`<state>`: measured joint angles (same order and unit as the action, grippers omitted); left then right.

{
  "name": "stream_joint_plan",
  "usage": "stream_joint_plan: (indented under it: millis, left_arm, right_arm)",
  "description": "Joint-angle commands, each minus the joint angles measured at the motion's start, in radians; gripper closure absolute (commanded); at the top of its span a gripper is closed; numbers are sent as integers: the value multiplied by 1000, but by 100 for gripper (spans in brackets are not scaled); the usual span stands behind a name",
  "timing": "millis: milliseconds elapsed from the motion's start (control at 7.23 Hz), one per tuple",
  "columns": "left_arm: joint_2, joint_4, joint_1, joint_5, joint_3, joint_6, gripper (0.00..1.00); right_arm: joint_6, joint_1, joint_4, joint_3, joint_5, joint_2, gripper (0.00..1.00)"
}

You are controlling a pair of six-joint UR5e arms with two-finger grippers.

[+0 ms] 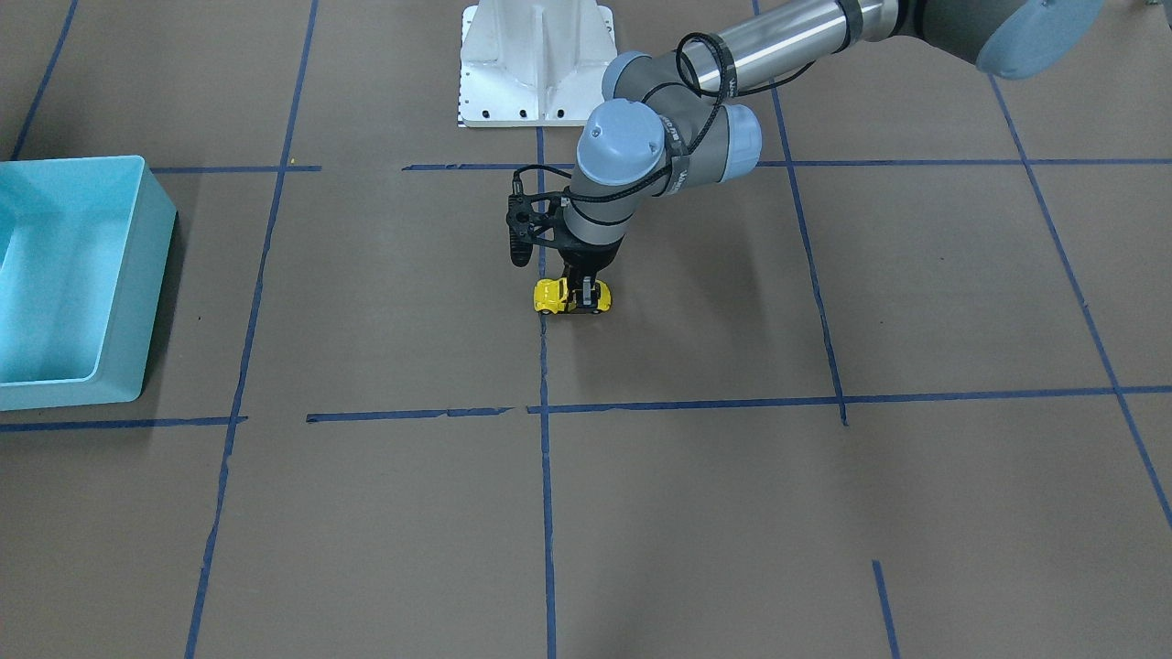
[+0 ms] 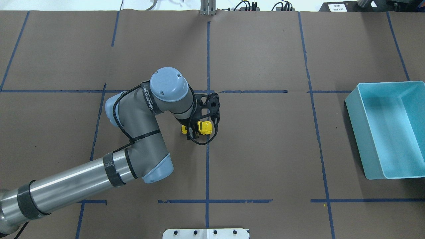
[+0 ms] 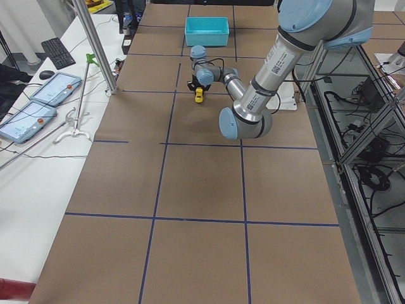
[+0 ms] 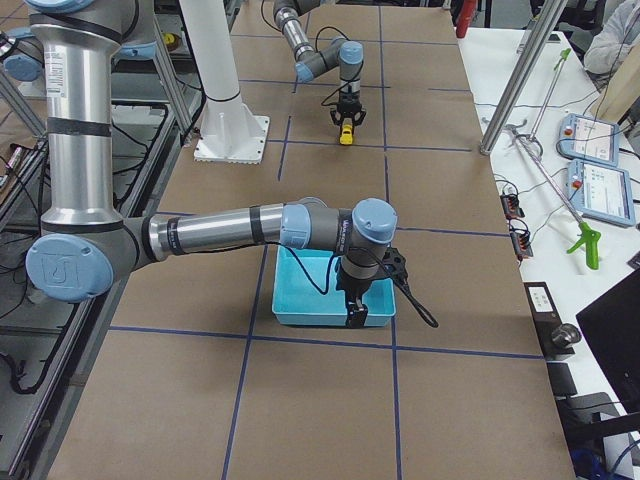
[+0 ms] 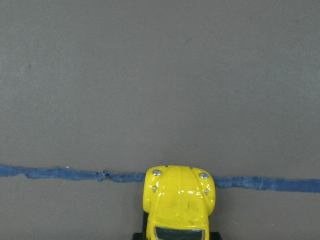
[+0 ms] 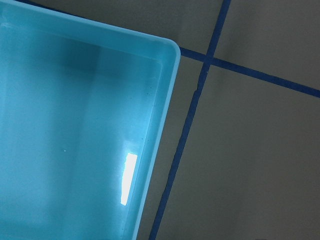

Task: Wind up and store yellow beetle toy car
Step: 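Close the left gripper on the yellow beetle car, then press the car down and drag it back toward the left arm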

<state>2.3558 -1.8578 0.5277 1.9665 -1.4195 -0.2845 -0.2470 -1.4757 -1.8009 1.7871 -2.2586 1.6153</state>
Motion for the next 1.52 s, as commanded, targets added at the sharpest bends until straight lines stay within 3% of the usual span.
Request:
stream_joint_plan:
  millis: [0, 553, 1383]
  left_arm:
    - [-1, -75, 17, 3, -1, -2, 100]
    - [-59, -227, 17, 6, 1, 5, 100]
    - [-90, -264, 12, 8, 2, -2, 100]
  right_arm:
    - [0, 0, 0, 0, 1, 0, 0]
    - [0, 0, 0, 0, 1, 0, 0]
    - [-2, 0, 0, 0, -1, 0, 0]
